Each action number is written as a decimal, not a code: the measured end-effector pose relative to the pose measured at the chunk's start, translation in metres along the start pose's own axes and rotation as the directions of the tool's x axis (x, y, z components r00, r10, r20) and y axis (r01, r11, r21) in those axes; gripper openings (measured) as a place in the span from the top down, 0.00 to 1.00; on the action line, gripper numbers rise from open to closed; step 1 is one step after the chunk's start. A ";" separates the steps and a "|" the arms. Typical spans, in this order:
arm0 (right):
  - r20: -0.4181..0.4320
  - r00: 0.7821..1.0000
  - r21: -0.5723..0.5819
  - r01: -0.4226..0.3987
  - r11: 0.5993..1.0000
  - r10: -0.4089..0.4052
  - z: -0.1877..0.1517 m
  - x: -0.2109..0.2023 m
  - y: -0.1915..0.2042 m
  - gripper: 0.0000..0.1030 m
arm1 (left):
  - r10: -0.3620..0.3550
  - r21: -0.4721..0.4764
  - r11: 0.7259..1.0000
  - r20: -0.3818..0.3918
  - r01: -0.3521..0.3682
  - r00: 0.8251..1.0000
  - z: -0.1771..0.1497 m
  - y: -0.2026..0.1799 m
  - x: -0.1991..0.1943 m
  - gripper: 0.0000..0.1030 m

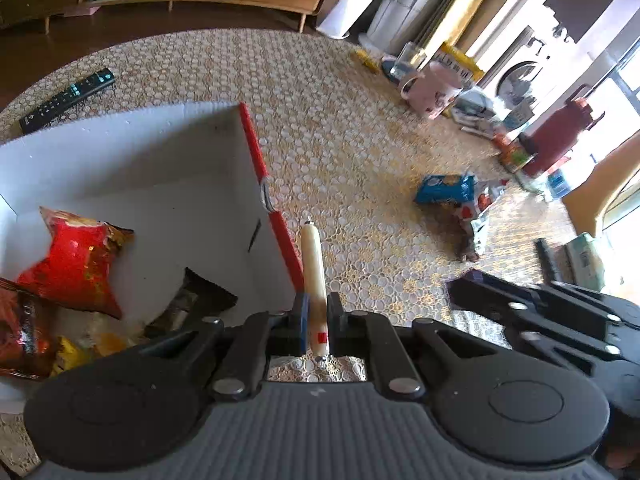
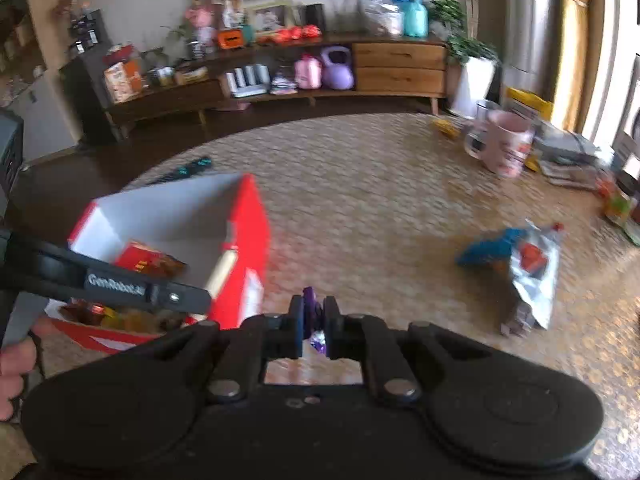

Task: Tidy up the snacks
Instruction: 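Carry the sausage stick and purple candy over the red box, then open both tools to drop the sausage stick and purple candy into the box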

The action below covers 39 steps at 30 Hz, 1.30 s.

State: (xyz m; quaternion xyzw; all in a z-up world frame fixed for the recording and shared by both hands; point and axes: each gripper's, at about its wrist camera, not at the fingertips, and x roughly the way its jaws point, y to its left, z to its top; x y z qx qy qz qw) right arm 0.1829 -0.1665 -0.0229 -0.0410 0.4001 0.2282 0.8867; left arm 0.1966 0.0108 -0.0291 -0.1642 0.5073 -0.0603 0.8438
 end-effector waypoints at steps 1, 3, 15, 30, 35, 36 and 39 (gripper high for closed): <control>0.003 1.000 -0.011 -0.010 1.000 0.010 0.003 0.002 0.009 0.92 | 0.002 0.000 1.000 0.006 -0.002 1.000 0.001 0.004 -0.005 0.91; 0.004 1.000 -0.024 -0.026 0.999 0.026 0.007 0.005 0.024 0.92 | 0.017 0.009 1.000 0.028 -0.017 0.999 0.002 0.012 -0.016 0.91; -0.032 0.995 -0.115 -0.097 0.989 0.094 0.026 0.045 0.102 0.92 | 0.114 0.002 0.993 0.079 -0.115 0.990 0.011 0.080 -0.052 0.92; -0.142 0.987 -0.105 -0.089 0.990 0.074 0.014 0.102 0.131 0.84 | 0.175 -0.024 0.984 0.014 -0.175 0.984 0.000 0.133 -0.030 0.92; -0.141 0.987 -0.087 -0.088 0.992 0.075 0.013 0.099 0.130 0.79 | 0.190 0.024 0.981 0.036 -0.191 0.981 -0.005 0.128 -0.029 0.92; -0.139 0.987 -0.083 -0.089 0.993 0.077 0.013 0.098 0.129 0.78 | 0.190 0.033 0.981 0.039 -0.191 0.981 -0.006 0.126 -0.029 0.92; -0.133 0.988 -0.076 -0.091 0.993 0.081 0.012 0.093 0.129 0.72 | 0.199 0.062 0.977 0.050 -0.202 0.979 -0.008 0.120 -0.031 0.91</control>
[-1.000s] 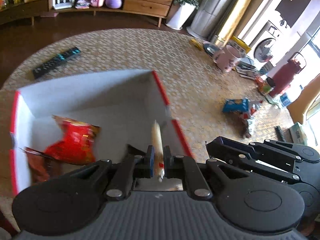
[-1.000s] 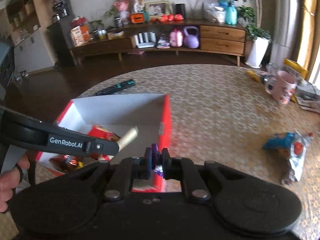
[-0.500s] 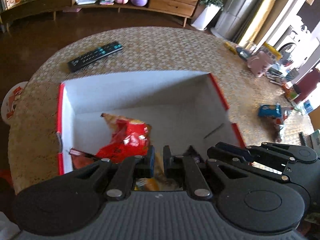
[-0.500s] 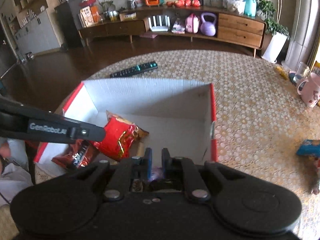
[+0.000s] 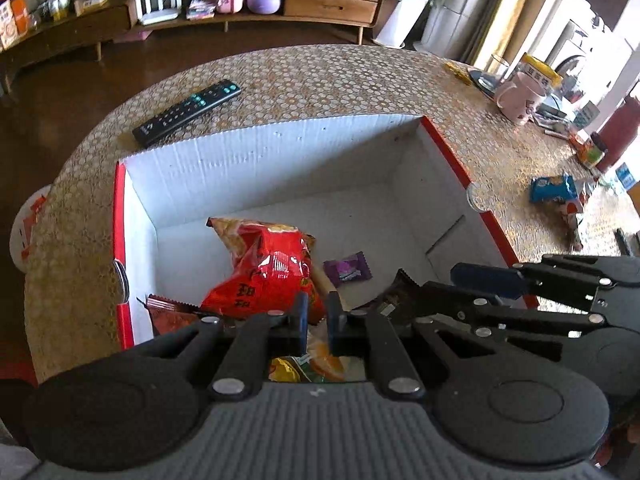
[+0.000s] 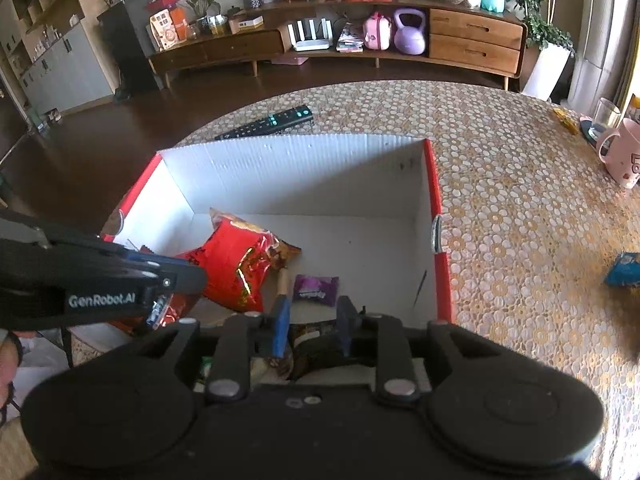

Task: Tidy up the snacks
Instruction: 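Open both tools to drop the sausage stick and purple candy into the box, then move both open tools back to the blue cookie packet and brown jelly cup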

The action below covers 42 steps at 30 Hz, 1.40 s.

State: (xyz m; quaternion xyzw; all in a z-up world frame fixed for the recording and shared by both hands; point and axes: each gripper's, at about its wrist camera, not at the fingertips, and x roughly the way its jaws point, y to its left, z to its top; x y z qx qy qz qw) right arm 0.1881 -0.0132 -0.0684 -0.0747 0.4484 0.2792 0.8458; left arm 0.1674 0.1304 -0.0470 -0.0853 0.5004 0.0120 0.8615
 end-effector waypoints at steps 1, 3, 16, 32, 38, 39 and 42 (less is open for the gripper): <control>0.003 1.000 0.001 -0.002 1.000 0.002 0.000 -0.002 0.000 0.71 | 0.003 0.007 1.000 0.002 -0.003 1.000 -0.001 -0.002 -0.001 0.90; 0.010 1.000 0.005 -0.006 1.000 0.006 -0.003 -0.007 0.000 0.66 | 0.001 0.013 1.000 0.005 -0.001 1.000 -0.002 -0.003 -0.003 0.89; 0.087 0.996 0.021 0.005 1.000 -0.007 -0.014 -0.052 -0.012 0.34 | -0.009 0.055 0.998 0.060 0.006 0.998 -0.006 -0.027 -0.021 0.45; 0.167 0.981 0.109 0.078 0.991 -0.095 -0.037 -0.114 -0.072 0.00 | -0.116 0.175 0.980 0.128 0.092 0.985 -0.002 -0.102 -0.033 0.22; 0.163 0.972 0.167 0.144 0.975 -0.171 -0.062 -0.129 -0.109 0.00 | -0.150 0.201 0.971 0.100 0.128 0.984 0.012 -0.143 -0.018 0.22; 0.159 0.970 0.178 0.157 0.972 -0.185 -0.066 -0.131 -0.117 0.00 | -0.146 0.208 0.970 0.097 0.124 0.984 0.015 -0.151 -0.014 0.22; 0.144 0.965 0.209 0.189 0.960 -0.221 -0.078 -0.136 -0.140 0.00 | -0.140 0.228 0.967 0.083 0.118 0.987 0.025 -0.174 -0.003 0.22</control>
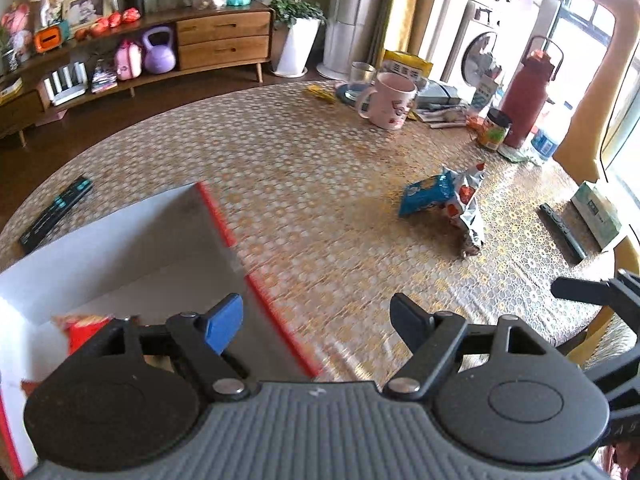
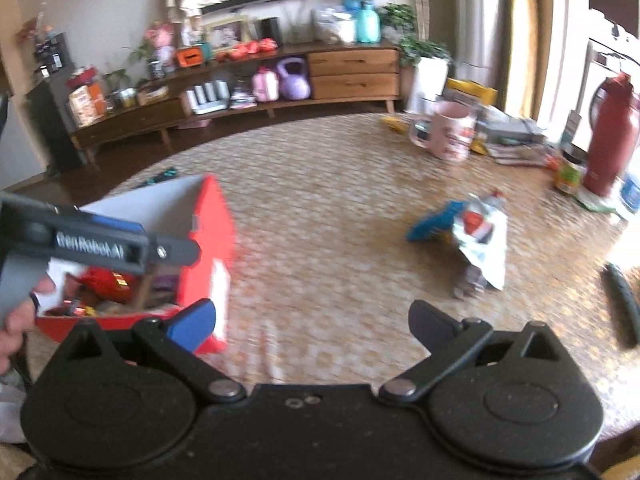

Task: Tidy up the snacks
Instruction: 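Move both open tools back to the blue cookie packet and brown jelly cup, then grasp the blue cookie packet with the left tool while the right tool grasps the brown jelly cup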

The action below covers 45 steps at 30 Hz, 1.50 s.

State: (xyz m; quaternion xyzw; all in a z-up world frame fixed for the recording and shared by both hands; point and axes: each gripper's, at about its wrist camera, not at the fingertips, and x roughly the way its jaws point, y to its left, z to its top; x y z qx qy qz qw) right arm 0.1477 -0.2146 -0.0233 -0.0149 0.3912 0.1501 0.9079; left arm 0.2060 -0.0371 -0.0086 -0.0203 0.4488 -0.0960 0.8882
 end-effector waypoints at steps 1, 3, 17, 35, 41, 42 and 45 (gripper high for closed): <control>-0.002 1.000 0.011 0.011 1.000 -0.011 -0.002 0.000 -0.010 0.00 | 0.000 0.004 1.000 -0.005 0.000 1.000 0.004 -0.006 0.005 0.22; -0.004 0.999 0.033 0.034 0.999 -0.034 -0.006 0.001 -0.028 0.00 | 0.001 0.015 1.000 -0.017 -0.001 1.000 0.015 -0.019 0.017 0.22; -0.020 0.995 0.127 0.104 0.986 -0.103 -0.012 0.030 -0.118 0.02 | -0.018 0.034 0.999 -0.084 0.021 0.996 0.097 -0.083 0.109 0.22; -0.063 0.992 0.072 0.111 0.991 -0.106 0.000 0.098 -0.141 0.21 | -0.094 -0.312 0.950 -0.262 0.008 0.960 0.154 -0.094 0.234 0.22; -0.078 0.991 0.064 0.115 0.991 -0.110 0.005 0.118 -0.146 0.26 | -0.125 -0.434 0.901 -0.305 -0.021 0.944 0.157 -0.090 0.274 0.22; -0.079 0.991 0.066 0.114 0.991 -0.109 0.006 0.121 -0.146 0.27 | -0.135 -0.459 0.888 -0.308 -0.023 0.942 0.157 -0.088 0.279 0.22; -0.077 0.992 0.070 0.109 0.992 -0.104 0.008 0.127 -0.148 0.28 | -0.183 -0.541 0.841 -0.317 -0.019 0.931 0.155 -0.083 0.293 0.22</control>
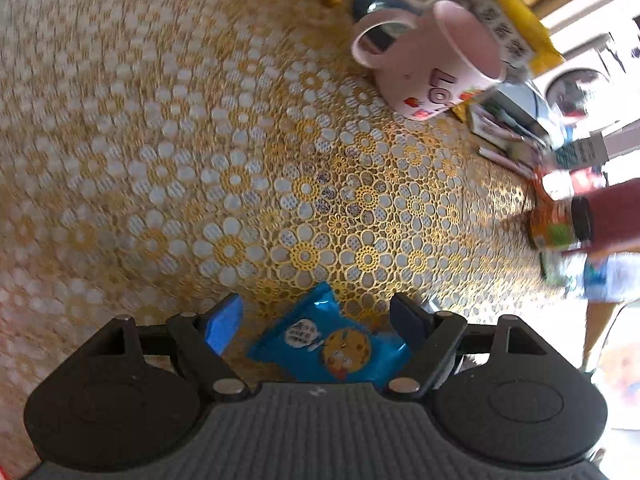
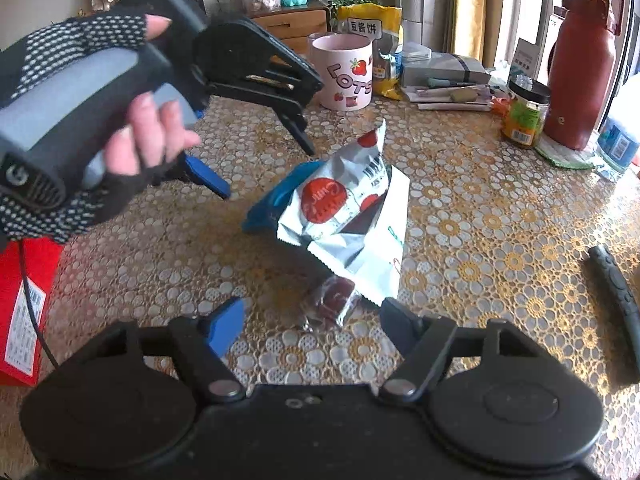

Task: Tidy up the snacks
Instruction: 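Grasp the blue cookie packet with the left tool while the right tool grasps the brown jelly cup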

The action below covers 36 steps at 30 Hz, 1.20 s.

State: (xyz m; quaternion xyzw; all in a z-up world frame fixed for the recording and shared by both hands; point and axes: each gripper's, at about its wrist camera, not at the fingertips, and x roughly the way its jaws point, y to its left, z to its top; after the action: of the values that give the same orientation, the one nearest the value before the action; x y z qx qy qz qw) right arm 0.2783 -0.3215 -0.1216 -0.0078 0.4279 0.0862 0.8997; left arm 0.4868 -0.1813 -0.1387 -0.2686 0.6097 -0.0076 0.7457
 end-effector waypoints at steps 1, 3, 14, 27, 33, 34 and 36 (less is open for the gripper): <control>0.000 1.000 -0.001 0.002 1.000 -0.002 0.001 0.003 0.000 0.28 | -0.021 -0.030 0.999 -0.017 0.021 1.000 0.001 0.002 0.004 0.22; -0.004 1.000 0.001 0.007 1.000 -0.007 0.003 0.008 -0.002 0.29 | -0.044 -0.068 0.997 -0.043 0.041 0.998 0.000 0.004 0.012 0.22; -0.021 1.000 0.077 0.024 0.997 -0.023 0.009 0.026 -0.012 0.47 | -0.040 -0.080 0.996 -0.030 0.037 0.999 -0.006 0.003 0.015 0.52; -0.020 1.000 0.117 0.026 0.993 -0.023 -0.002 0.011 -0.013 0.65 | -0.020 -0.045 0.999 0.035 0.022 0.999 -0.016 0.027 -0.011 0.69; -0.009 1.000 0.108 0.011 0.994 -0.010 -0.009 -0.012 -0.003 0.65 | -0.009 -0.017 1.000 0.049 0.010 0.999 -0.035 0.054 -0.037 0.70; -0.007 1.000 0.104 0.009 0.995 -0.009 -0.010 -0.016 0.000 0.65 | -0.006 -0.008 1.000 0.050 0.006 0.999 -0.040 0.059 -0.043 0.70; -0.006 1.000 0.097 0.004 0.995 -0.004 -0.014 -0.024 0.006 0.65 | -0.006 0.002 1.000 0.049 0.006 0.999 -0.049 0.068 -0.051 0.70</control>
State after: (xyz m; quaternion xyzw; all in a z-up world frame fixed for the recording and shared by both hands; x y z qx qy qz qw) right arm 0.2518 -0.3206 -0.1111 0.0347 0.4343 0.0636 0.8979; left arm 0.4072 -0.1253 -0.1258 -0.2697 0.5905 -0.0039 0.7606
